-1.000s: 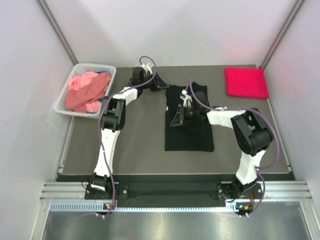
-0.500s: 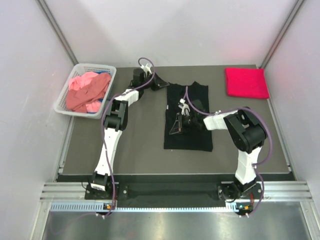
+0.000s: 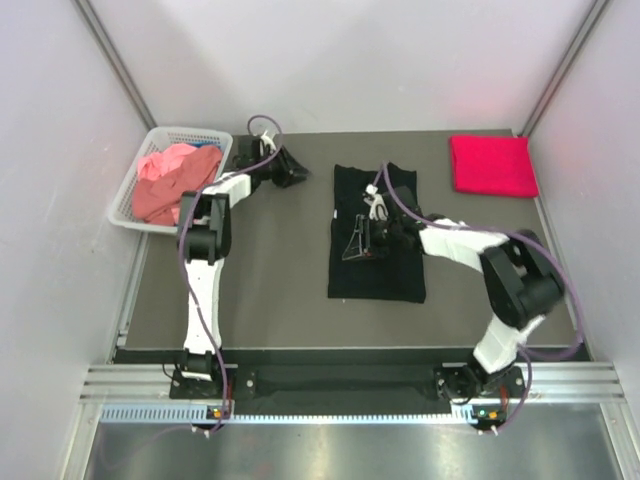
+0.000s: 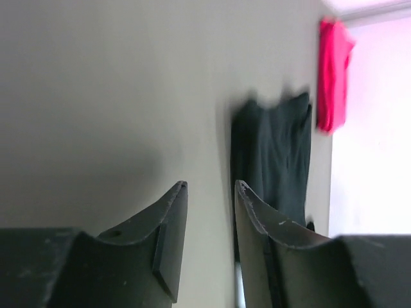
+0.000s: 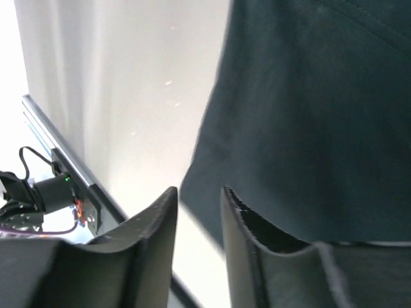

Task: Fold and stack the t-shirts
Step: Fold the tshirt

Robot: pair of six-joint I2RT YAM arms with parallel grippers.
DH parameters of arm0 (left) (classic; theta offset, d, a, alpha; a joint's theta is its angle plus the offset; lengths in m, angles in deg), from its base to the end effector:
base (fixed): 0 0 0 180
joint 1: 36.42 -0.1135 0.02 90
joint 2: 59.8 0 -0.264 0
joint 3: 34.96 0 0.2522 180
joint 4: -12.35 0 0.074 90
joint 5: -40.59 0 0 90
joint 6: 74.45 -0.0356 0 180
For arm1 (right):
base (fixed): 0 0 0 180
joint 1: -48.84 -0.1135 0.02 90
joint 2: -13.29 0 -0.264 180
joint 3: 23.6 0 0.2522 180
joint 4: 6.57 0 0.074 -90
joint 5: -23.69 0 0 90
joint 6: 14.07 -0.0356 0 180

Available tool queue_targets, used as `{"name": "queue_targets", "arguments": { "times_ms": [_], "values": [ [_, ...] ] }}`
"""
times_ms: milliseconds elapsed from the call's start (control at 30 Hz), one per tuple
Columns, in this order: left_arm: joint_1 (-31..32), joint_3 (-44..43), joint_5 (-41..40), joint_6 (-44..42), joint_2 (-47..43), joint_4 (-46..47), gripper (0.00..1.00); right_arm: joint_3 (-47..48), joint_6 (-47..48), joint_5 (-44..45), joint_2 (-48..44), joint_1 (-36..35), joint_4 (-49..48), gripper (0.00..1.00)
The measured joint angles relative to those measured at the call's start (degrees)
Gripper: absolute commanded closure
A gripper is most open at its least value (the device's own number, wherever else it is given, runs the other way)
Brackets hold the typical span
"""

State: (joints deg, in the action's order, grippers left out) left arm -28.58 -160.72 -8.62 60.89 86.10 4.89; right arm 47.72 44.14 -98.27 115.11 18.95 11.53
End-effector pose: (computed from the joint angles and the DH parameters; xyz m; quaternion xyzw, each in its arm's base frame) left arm 0.5564 -0.1001 0.1279 -0.0868 0.8172 -0.4839 0.3008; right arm 0.3030 0.1959 0.1657 -0.0824 0.9008 0.3953 0.1597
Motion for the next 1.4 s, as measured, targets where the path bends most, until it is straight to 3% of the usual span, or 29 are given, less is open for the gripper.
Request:
{"name": "queue_targets", "arguments": {
  "times_ms": [167,300,467,600,900,1400],
  "values": [
    [0.22,22.51,-1.86,-7.30,-21.92,-8.37,0.59,-0.57,1.77,5.31,-13.75,0.28,9.66,0.56],
    [5.70,39.21,-0.98,-10.88,-36.96,-10.29,0.56,-6.38,2.36,8.09,-24.15,4.04,13.97,0.54],
    [16.13,50.80,-1.70,-14.03,-43.36,-15.65,0.52,-16.65,4.22,10.51,-32.22,15.19,22.71,0.53],
    [19.74,58.60,-3.04,-13.88,-46.27,-17.18,0.51,-20.50,5.29,11.63,-34.29,20.96,27.06,0.52],
    [20.09,67.67,-4.90,-11.37,-50.05,-13.40,0.50,-25.33,5.18,13.07,-37.92,22.80,28.48,0.50],
    [20.09,70.40,-2.45,-8.96,-49.75,-8.28,0.55,-30.38,1.95,11.85,-36.11,23.08,23.10,0.52]
  ]
}}
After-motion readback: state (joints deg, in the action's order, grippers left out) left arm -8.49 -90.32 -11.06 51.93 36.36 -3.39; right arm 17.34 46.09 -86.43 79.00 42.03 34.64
